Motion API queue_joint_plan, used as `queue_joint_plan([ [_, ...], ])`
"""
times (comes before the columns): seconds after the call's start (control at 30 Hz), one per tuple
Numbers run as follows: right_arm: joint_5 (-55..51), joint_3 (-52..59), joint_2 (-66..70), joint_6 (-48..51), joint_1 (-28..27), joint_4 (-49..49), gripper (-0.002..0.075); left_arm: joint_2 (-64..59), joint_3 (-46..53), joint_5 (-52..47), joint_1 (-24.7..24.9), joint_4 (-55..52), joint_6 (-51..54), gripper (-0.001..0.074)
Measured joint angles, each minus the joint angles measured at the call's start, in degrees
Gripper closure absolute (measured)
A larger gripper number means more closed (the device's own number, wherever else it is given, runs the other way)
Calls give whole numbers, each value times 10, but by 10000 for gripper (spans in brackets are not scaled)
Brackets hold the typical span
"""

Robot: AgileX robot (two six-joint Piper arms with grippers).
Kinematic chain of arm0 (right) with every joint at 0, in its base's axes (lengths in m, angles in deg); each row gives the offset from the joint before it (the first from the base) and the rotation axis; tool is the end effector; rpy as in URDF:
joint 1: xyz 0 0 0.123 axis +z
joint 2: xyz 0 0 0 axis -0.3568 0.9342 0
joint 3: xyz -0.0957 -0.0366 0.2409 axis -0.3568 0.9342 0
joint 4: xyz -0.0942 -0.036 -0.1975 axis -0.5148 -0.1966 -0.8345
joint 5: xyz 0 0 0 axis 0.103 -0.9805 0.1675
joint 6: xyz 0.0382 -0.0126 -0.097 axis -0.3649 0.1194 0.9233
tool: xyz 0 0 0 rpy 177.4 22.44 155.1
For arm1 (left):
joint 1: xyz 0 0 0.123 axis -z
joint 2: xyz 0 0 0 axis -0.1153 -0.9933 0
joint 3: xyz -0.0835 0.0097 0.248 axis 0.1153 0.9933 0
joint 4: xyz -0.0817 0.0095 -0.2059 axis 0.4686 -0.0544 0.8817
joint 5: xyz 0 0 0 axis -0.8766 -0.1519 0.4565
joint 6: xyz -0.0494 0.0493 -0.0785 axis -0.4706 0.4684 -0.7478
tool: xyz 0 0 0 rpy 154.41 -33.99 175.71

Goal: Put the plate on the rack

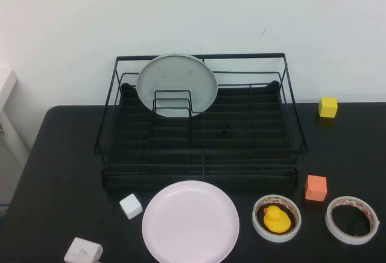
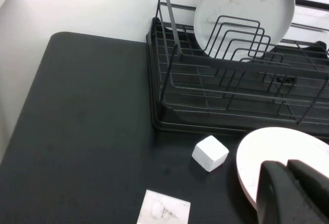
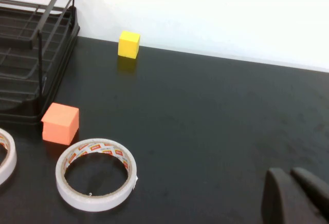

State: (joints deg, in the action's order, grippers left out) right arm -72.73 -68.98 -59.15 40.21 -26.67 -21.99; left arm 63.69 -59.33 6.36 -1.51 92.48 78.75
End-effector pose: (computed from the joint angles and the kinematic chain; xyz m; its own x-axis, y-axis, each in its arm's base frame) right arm 0.0589 -0.0088 0.1734 -0.2828 -0.1823 -0.9417 0.0672 0.9756 -0.2091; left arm 0.0586 -0.0152 0.1769 -0.2621 -0.2106 -0.9418 0.1223 0.9608 -0.2489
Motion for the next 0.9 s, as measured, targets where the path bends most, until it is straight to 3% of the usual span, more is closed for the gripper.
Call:
queue_joint_plan([
  [0.9, 1, 0, 0, 0, 0, -6, 728, 0, 0, 0, 0, 0, 2, 736],
])
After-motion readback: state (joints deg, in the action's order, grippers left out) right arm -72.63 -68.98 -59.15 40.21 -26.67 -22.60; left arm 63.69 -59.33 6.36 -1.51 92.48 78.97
